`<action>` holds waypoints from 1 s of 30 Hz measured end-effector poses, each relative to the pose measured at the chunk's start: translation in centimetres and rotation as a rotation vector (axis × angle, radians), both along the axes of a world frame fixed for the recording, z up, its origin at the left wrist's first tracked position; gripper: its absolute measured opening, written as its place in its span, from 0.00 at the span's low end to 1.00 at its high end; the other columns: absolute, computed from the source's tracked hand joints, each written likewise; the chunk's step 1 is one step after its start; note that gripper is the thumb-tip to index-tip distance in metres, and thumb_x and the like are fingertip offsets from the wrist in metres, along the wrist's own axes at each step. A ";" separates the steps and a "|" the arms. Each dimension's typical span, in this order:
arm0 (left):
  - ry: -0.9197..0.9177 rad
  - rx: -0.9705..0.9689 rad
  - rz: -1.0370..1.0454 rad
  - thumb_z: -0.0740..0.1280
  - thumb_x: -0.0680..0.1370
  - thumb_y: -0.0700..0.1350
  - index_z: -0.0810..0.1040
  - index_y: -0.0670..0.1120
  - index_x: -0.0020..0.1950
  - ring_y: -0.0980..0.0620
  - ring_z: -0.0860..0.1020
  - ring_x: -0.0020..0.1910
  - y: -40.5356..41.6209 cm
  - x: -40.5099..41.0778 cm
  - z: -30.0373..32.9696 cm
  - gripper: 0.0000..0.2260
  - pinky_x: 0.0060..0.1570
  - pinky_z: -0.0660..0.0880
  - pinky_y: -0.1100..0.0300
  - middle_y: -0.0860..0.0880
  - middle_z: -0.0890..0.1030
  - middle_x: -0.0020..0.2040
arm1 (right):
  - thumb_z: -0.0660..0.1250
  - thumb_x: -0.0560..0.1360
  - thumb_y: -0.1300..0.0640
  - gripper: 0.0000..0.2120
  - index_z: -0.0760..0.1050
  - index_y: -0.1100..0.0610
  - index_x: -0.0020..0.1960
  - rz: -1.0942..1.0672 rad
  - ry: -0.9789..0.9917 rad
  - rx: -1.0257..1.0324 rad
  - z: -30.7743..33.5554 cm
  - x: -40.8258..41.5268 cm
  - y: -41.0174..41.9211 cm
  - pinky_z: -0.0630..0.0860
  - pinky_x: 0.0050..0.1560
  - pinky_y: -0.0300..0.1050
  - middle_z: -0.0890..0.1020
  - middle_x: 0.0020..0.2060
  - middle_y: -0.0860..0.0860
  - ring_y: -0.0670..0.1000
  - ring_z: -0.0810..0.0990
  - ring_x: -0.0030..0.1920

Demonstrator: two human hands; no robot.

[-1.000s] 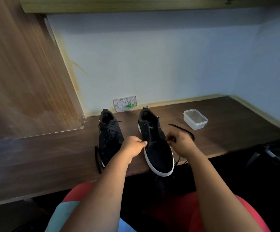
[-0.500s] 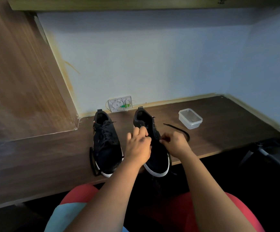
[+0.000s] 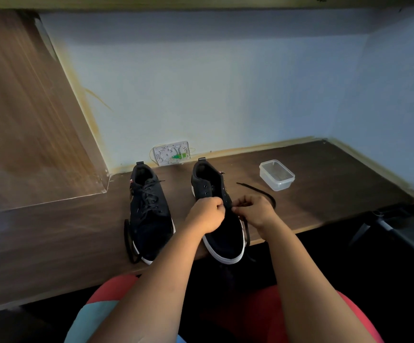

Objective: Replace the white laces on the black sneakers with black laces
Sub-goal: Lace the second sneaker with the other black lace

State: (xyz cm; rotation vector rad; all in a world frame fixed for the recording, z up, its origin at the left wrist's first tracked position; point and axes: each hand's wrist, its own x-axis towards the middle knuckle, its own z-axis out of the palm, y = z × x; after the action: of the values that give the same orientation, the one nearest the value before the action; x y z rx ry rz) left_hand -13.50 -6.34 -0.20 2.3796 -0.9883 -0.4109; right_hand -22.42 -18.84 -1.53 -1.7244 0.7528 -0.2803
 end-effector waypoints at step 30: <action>-0.132 -0.127 0.134 0.70 0.75 0.49 0.76 0.51 0.54 0.56 0.73 0.45 -0.1 -0.5 -0.5 0.10 0.42 0.69 0.61 0.55 0.72 0.52 | 0.63 0.68 0.67 0.19 0.76 0.55 0.57 0.098 -0.113 0.054 2.5 0.1 -5.1 0.73 0.51 0.41 0.79 0.53 0.49 0.52 0.75 0.57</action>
State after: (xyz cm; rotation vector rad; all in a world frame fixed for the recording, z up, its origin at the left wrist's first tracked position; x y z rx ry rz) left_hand -14.04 -6.43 -0.69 2.3636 -0.8779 -0.1389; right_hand -22.36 -23.94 0.99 -1.6743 0.5868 -0.2852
